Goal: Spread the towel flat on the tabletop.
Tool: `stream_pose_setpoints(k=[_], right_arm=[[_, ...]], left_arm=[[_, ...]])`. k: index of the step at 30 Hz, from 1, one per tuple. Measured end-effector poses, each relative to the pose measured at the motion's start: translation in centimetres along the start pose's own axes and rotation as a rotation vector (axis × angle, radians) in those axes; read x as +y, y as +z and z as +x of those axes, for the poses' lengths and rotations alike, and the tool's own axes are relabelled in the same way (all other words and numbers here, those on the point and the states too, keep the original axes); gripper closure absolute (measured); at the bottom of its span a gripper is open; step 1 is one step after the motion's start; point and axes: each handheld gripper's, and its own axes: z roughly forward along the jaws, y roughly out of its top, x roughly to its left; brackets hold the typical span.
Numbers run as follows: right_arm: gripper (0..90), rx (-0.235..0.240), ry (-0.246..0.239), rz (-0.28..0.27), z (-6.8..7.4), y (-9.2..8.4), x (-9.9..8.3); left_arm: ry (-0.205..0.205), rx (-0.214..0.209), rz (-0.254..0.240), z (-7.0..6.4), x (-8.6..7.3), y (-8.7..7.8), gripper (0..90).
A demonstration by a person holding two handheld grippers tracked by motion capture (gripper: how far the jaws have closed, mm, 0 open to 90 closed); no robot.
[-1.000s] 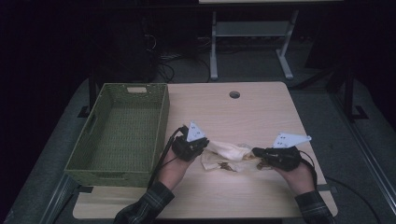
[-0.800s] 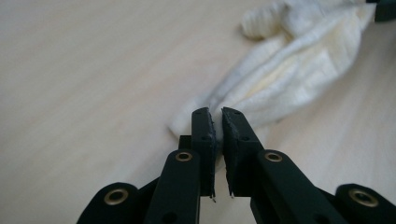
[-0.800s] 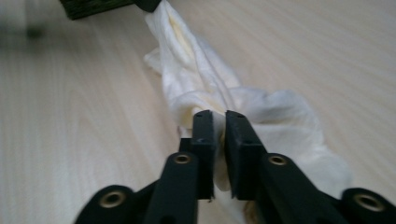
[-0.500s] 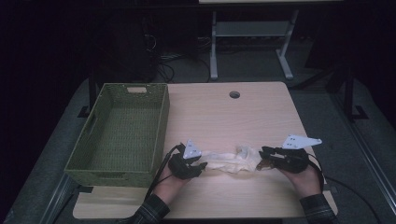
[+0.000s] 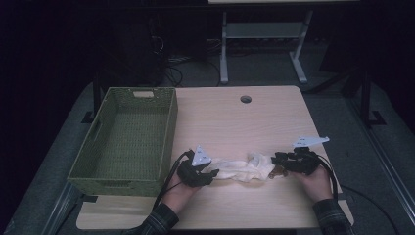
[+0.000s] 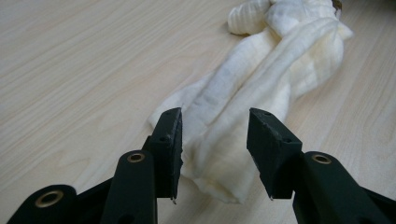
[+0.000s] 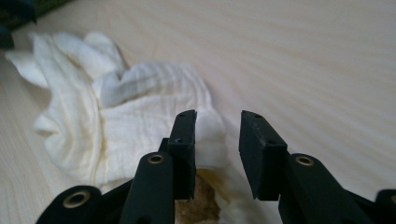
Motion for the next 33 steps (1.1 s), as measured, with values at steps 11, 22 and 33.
stream_pose_setpoints(k=[11, 22, 33], right_arm=[[85.5, -0.056, -0.058, -0.007, 0.7, -1.9, 0.2], [85.4, -0.115, -0.030, -0.043, -0.5, -4.2, -0.8], [85.4, -0.127, -0.035, -0.039, -0.6, -4.2, -0.9]], left_arm=[[-0.039, -0.012, -0.039, 0.8, 0.4, -0.1, 56.2], [-0.026, -0.113, 0.001, 0.0, -0.6, 0.2, 57.5], [0.038, -0.092, 0.066, -0.7, -0.8, 1.1, 88.4]])
